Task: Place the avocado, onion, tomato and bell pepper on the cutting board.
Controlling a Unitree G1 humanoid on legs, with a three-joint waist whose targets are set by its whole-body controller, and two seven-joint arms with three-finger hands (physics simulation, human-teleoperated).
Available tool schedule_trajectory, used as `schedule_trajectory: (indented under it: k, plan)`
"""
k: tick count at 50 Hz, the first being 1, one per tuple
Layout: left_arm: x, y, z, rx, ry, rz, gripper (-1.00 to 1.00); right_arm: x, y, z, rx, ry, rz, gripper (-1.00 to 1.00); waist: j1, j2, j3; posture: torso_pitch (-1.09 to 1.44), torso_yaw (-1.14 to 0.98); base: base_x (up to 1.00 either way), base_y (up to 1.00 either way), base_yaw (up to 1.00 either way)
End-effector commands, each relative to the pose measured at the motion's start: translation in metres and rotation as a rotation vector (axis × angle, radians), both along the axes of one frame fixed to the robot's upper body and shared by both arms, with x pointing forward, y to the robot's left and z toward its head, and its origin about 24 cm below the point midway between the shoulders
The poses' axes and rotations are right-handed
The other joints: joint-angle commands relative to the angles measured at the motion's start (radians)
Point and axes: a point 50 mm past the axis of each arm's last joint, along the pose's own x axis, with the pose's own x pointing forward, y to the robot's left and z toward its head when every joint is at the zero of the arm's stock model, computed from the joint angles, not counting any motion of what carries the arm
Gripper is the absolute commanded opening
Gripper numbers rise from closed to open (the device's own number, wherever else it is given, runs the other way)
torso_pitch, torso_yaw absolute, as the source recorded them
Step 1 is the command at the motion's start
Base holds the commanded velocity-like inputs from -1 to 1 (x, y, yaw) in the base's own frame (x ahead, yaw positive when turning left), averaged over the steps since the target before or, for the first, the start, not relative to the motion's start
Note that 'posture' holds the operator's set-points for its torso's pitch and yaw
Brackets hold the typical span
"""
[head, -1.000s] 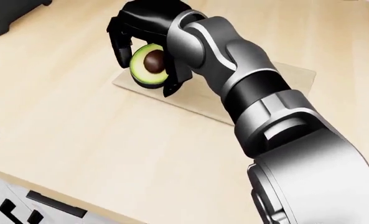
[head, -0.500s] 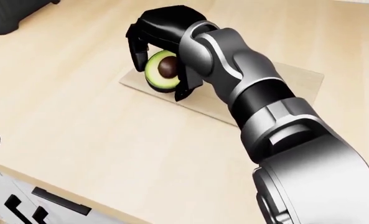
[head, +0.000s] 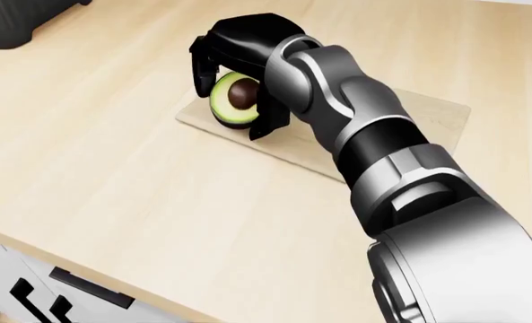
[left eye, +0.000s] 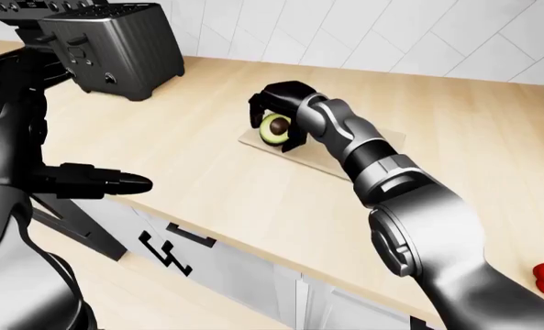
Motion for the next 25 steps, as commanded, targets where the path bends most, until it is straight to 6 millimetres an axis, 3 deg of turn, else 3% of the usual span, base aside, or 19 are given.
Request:
schedule_trajectory:
  k: [1, 25]
  plan:
    - [-0.0048, 0.0005, 0.0100, 0.031, -0.061, 0.019, 1.00, -0.0012, 0.0055, 0.0321, 0.043, -0.107, 0.024, -0.06, 0.001, 0.004, -0.028, 0.00, 0.43, 0.00, 0.00, 0.00]
    - [-0.0038, 0.0012, 0.0102, 0.029, -0.060, 0.024, 1.00, -0.0005, 0.0032, 0.0347, 0.048, -0.107, 0.015, 0.65, 0.004, 0.004, -0.030, 0.00, 0.43, 0.00, 0.00, 0.00]
